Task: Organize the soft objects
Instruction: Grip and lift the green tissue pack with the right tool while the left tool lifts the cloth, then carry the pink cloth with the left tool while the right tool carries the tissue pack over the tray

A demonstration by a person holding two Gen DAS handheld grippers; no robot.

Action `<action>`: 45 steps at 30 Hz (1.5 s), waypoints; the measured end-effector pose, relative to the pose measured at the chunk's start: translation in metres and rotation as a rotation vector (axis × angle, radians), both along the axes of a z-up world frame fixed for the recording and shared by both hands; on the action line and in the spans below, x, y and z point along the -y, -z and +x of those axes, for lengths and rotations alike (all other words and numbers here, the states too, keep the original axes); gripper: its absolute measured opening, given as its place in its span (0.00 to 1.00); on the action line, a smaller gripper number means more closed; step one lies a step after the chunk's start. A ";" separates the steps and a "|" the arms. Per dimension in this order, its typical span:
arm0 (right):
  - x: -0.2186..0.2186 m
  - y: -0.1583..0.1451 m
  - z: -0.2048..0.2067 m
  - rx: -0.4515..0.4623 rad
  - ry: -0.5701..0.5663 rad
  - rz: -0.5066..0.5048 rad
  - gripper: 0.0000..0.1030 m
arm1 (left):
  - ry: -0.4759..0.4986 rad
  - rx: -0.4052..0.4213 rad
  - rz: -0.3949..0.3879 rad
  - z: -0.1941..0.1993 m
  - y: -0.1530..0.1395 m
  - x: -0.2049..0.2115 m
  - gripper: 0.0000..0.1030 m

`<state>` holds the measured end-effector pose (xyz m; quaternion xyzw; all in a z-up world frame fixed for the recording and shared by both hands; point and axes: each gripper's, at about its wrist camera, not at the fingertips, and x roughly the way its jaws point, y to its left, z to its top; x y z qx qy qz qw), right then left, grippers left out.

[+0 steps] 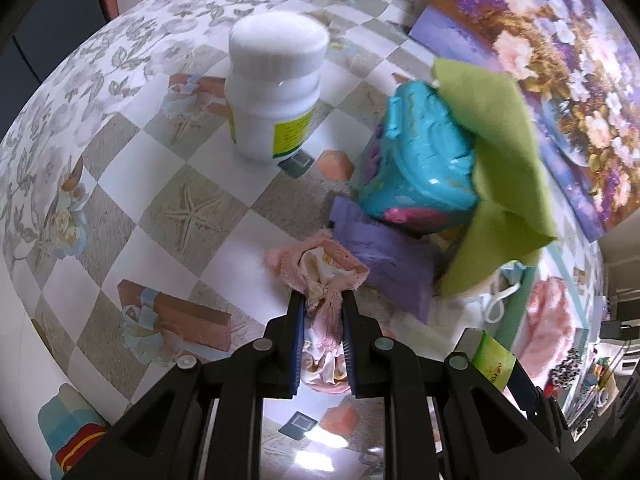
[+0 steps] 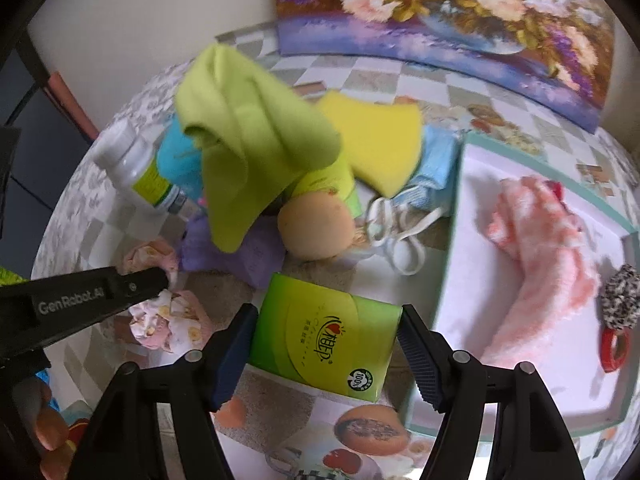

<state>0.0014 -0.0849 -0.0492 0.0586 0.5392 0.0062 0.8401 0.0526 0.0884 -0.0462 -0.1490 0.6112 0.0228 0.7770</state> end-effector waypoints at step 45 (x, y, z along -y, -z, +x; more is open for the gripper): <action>0.262 -0.002 -0.089 -0.106 0.682 0.061 0.72 | 0.727 0.210 -0.038 -0.083 -0.030 0.253 0.18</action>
